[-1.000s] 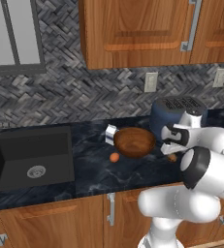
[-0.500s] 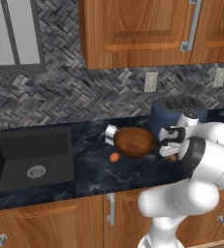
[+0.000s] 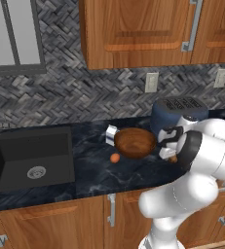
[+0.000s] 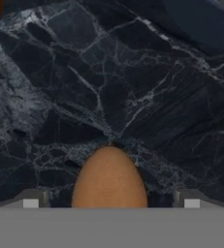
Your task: Gather the eggs and milk located in the vicinity of the sink area and place them right next to the bowl.
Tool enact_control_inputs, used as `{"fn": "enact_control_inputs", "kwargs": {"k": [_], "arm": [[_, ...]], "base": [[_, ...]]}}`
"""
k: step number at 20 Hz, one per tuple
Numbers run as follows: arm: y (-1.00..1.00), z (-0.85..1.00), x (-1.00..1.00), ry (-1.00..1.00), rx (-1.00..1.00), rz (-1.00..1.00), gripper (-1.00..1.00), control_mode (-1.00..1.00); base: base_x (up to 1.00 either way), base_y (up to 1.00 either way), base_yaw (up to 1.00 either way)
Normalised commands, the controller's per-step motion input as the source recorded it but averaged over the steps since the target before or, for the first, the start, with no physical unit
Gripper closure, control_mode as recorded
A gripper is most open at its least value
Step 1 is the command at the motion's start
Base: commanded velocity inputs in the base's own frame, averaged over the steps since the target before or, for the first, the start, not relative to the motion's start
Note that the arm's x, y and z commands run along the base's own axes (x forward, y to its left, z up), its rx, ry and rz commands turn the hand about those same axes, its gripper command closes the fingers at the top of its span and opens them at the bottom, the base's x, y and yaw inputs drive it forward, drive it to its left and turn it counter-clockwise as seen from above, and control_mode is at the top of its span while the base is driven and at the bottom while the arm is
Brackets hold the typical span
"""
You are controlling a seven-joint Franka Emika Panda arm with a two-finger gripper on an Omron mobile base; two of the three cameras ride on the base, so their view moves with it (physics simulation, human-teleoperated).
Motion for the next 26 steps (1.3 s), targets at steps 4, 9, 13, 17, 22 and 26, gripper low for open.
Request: {"fn": "enact_control_inputs", "kwargs": {"k": [4, 9, 13, 17, 22, 26], "arm": [[0.00, -0.17, 0.07, 0.00, 0.00, 0.03, -1.00, -1.00], [0.00, -0.12, 0.00, 0.01, 0.00, 0.03, 1.00, -1.00], [0.00, -0.02, 0.00, 0.00, 0.00, 0.01, 1.00, -1.00], [0.00, 0.00, 0.00, 0.00, 0.00, 0.00, 1.00, -1.00], [0.00, 0.00, 0.00, -0.04, 0.00, 0.11, 1.00, -1.00], [0.00, 0.04, 0.00, -0.16, 0.02, 0.15, 1.00, -1.00]], "base": [[0.00, 0.00, 0.00], [0.00, 0.00, 0.00], [0.00, 0.00, 0.00], [0.00, 0.00, 0.00], [0.00, 0.00, 0.00], [0.00, 0.00, 0.00]]}}
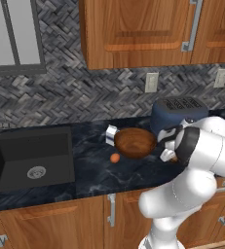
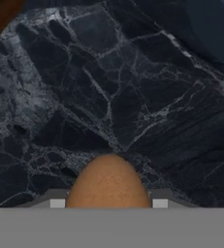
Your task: Gather the eggs and milk located in the vicinity of the sink area and place them right next to the bowl.
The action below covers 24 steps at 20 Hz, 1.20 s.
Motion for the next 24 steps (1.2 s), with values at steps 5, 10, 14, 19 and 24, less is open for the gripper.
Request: {"fn": "enact_control_inputs", "kwargs": {"k": [5, 10, 14, 19, 24], "arm": [[0.06, 0.14, 0.00, -0.14, 0.05, 0.19, 1.00, -1.00], [0.15, 0.13, 0.06, -0.07, 0.06, 0.19, 1.00, -1.00], [0.14, 0.16, 0.16, -0.02, 0.06, 0.16, 1.00, -1.00], [0.20, 0.02, 0.32, 0.00, 0.07, 0.15, 1.00, -1.00], [0.19, 0.00, 0.32, 0.00, 0.08, 0.12, 1.00, -1.00]], "base": [[0.00, 0.00, 0.00], [0.00, 0.00, 0.00], [0.00, 0.00, 0.00], [0.00, 0.00, 0.00], [0.00, 0.00, 0.00]]}}
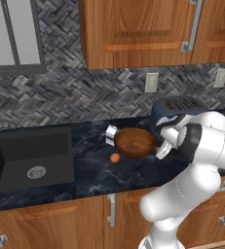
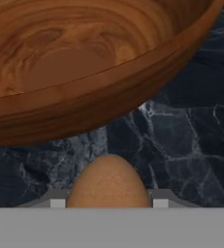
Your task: Gather the eggs and milk located in the vicinity of the sink area and place them right next to the bowl.
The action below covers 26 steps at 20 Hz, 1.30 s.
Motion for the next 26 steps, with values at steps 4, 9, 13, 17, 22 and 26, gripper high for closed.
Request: {"fn": "enact_control_inputs", "kwargs": {"k": [4, 9, 13, 17, 22, 26], "arm": [[0.19, 0.00, 0.25, 0.00, 0.05, 0.11, 1.00, -1.00], [0.04, -0.05, 0.02, 0.00, 0.00, 0.06, 1.00, -1.00], [0.08, -0.02, 0.00, 0.00, 0.00, 0.03, -1.00, -1.00], [0.09, 0.00, 0.00, 0.00, 0.00, 0.02, -1.00, -1.00], [0.00, 0.03, -0.01, 0.00, 0.00, 0.01, -1.00, -1.00], [0.00, 0.15, -0.02, 0.01, -0.01, 0.00, -1.00, -1.00]], "base": [[0.00, 0.00, 0.00], [0.00, 0.00, 0.00], [0.00, 0.00, 0.00], [0.00, 0.00, 0.00], [0.00, 0.00, 0.00], [0.00, 0.00, 0.00]]}}
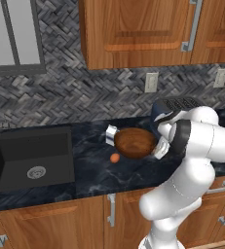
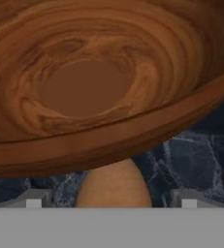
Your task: Gather the eggs and milk located in the vicinity of the sink area and place them right next to the bowl.
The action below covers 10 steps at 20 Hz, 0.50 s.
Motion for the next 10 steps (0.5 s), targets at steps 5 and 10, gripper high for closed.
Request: {"fn": "enact_control_inputs", "kwargs": {"k": [5, 10], "arm": [[-0.07, 0.54, 0.00, 0.03, 0.01, 0.00, -1.00, -1.00], [-0.03, 0.49, -0.20, 0.05, 0.00, -0.01, -1.00, -1.00]], "base": [[0.00, 0.00, 0.00], [0.00, 0.00, 0.00]]}}
